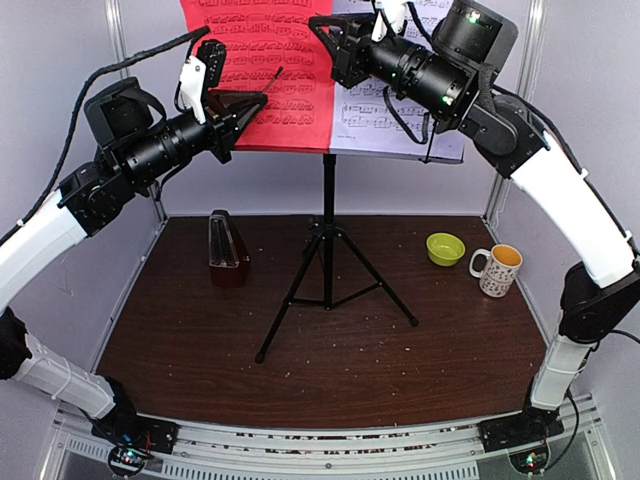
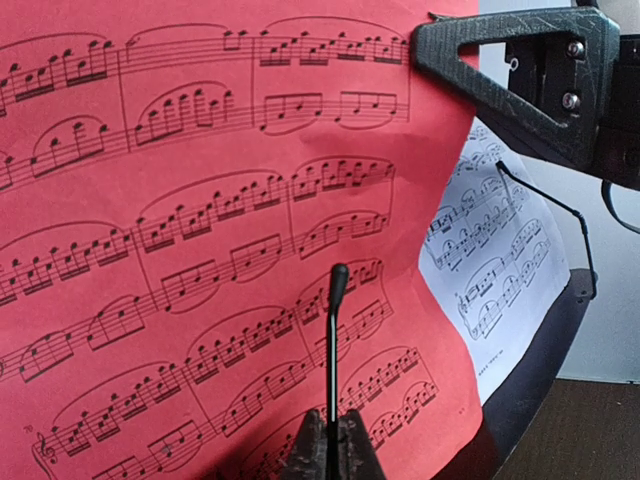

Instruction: Set up the instrument practice props

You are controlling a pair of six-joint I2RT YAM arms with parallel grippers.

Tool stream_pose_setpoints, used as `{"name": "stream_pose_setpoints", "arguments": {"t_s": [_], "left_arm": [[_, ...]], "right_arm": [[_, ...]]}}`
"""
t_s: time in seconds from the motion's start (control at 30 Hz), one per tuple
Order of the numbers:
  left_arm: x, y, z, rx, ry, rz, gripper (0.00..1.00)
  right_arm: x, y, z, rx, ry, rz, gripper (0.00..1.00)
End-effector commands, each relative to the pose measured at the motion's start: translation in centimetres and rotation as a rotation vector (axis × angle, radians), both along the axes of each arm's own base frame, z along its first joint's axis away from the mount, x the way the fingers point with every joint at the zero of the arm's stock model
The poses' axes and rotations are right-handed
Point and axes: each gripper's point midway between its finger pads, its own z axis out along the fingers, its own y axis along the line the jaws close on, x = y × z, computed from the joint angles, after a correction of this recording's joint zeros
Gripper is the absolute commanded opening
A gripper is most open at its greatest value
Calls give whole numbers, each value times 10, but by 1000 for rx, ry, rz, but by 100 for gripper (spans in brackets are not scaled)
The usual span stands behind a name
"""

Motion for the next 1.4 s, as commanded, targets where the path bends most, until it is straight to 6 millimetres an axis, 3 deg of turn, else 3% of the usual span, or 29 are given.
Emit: {"name": "stream_pose_setpoints", "arguments": {"t_s": [0.0, 0.1, 0.37, 0.5, 0.77, 1.1, 1.37], "left_arm": [[-17, 3, 39, -71, -107, -48, 0], [-16, 3, 39, -67, -108, -44, 0], [-15, 2, 36, -62, -104, -40, 0], [-14, 2, 36, -61, -103, -36, 0], [-12, 2, 34, -59, -99, -30, 0], [-10, -2, 31, -55, -91, -36, 0], [-8, -4, 31, -55, -87, -37, 0]], "right_arm": [[4, 0, -2, -18, -18, -6, 0], [6, -3, -2, -19, -15, -16, 4], [8, -10, 2, -2, -18, -40, 46], [8, -16, 7, 15, -16, -56, 53], [9, -35, 15, 48, -20, -121, 79], [19, -64, 26, 141, 18, -247, 93], [23, -66, 21, 142, 46, -271, 97]]}}
